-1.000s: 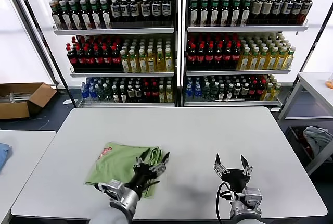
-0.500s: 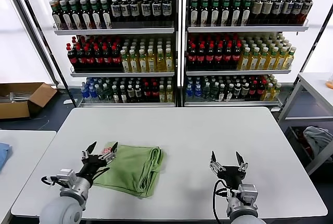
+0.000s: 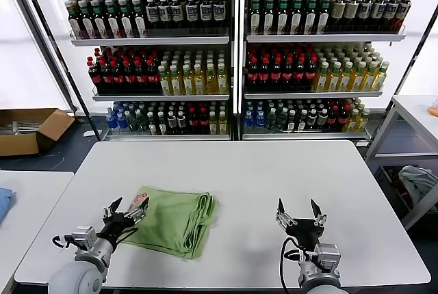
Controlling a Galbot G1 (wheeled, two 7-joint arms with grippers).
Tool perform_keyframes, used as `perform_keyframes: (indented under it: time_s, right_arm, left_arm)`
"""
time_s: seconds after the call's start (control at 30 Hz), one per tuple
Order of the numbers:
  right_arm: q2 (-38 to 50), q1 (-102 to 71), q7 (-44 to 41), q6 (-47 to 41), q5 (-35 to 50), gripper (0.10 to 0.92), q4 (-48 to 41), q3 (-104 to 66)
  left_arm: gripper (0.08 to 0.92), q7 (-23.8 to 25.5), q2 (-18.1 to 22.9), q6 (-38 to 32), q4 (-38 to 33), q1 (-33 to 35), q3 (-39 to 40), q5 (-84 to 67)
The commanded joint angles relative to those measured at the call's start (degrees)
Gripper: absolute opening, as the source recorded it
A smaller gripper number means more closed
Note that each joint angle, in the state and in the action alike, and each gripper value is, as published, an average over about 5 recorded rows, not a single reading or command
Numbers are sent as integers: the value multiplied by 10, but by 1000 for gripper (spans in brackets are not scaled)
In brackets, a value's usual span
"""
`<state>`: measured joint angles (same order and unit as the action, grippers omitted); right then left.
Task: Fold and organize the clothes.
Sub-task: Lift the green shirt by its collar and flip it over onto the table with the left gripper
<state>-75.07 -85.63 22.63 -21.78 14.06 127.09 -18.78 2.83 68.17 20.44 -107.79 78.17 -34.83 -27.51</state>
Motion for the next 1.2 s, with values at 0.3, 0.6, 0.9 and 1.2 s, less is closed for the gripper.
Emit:
perform_keyframes:
  time_s: [0.3,0.6,0.9,1.2]
  right_arm:
    - [-4,-9,-1,4,-3,823,0,1]
    - [-2,-8,-2,5,-3,823,0,1]
    - [1,-3,-3,4,-2,823,2,2]
    - [4,5,-4,3,-1,823,1,1]
  left_arm:
    - [823,17,-8,2,70,-13,18,17]
    - [794,18,-6,10,66,-3,18,13]
    - [545,20,7,16,44,5,23,13]
    - [285,6,8,-5,29,5,3,45]
